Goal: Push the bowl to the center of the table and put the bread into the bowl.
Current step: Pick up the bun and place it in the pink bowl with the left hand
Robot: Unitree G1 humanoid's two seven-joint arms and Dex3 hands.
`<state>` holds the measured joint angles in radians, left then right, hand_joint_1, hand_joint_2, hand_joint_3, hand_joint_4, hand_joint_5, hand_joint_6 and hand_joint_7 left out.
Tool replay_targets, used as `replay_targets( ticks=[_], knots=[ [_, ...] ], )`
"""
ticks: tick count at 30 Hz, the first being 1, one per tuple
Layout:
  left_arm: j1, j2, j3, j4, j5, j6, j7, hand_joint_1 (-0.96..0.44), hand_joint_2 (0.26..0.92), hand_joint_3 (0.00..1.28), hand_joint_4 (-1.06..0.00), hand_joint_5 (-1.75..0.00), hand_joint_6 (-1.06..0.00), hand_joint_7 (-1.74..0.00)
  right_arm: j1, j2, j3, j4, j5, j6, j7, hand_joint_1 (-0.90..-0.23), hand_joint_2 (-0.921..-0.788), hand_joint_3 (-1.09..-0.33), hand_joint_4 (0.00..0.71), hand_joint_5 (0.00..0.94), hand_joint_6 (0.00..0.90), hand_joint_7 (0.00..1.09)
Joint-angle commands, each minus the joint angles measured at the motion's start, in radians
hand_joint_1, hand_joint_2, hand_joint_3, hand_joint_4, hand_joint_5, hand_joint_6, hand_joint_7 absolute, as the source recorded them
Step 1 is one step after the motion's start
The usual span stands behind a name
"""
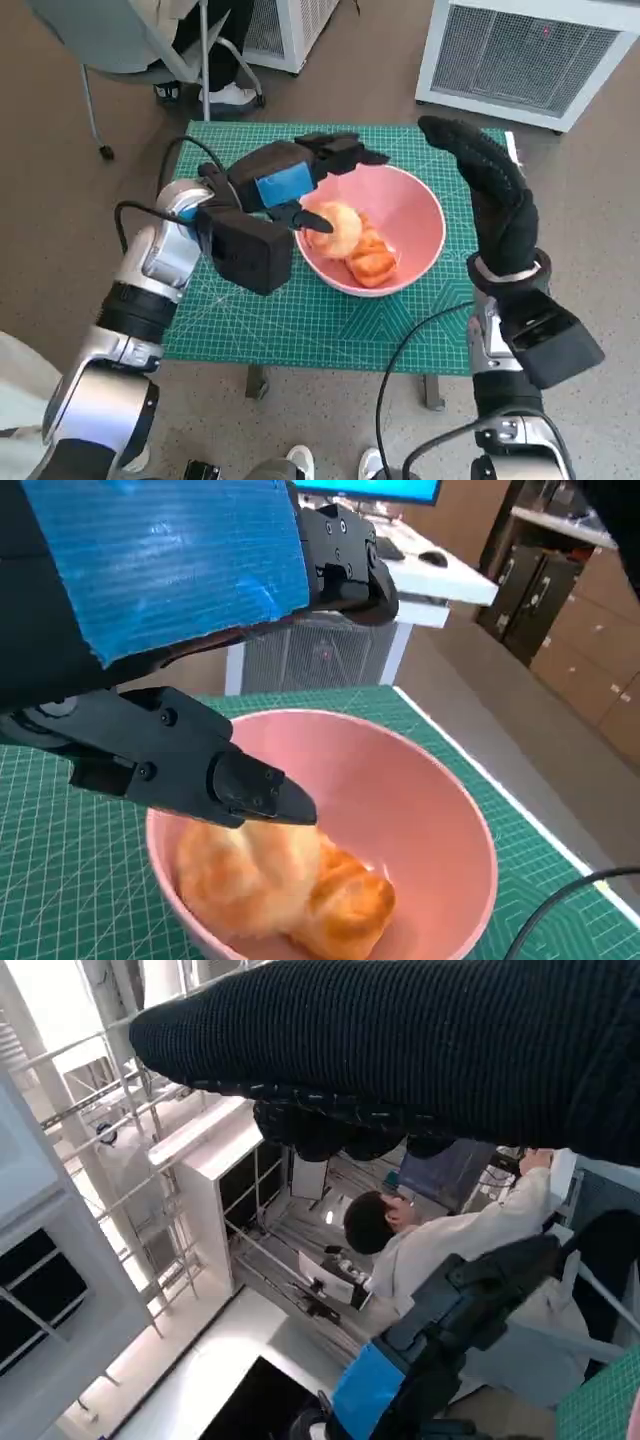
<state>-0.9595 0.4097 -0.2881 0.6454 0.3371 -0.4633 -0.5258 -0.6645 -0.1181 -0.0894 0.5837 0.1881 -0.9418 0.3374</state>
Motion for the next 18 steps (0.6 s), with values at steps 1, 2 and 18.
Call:
replay_targets(
  ticks=[1, 2, 18],
  knots=[
    [0.027, -0.011, 0.036, -0.032, -0.052, -0.007, 0.008, -0.41, 0.917, 0.03, -0.09, 0.00, -0.05, -0.46, 0.007, 0.003, -0.005, 0.013, -0.004, 0.004, -0.007, -0.565, -0.921, -0.801, 0.320, 0.037, -0.001, 0.74],
    [0.031, -0.012, 0.041, -0.037, -0.060, -0.007, 0.008, -0.41, 0.918, 0.03, -0.09, 0.00, -0.05, -0.46, 0.005, 0.004, -0.005, 0.013, -0.004, 0.004, -0.007, -0.565, -0.921, -0.801, 0.320, 0.037, -0.001, 0.74],
    [0.160, -0.095, 0.233, -0.140, -0.315, -0.100, 0.107, -0.43, 0.921, 0.13, -0.20, -0.01, -0.25, -0.24, -0.021, 0.007, -0.024, -0.004, 0.012, 0.010, -0.016, -0.571, -0.921, -0.788, 0.326, 0.041, -0.001, 0.74]
  ],
)
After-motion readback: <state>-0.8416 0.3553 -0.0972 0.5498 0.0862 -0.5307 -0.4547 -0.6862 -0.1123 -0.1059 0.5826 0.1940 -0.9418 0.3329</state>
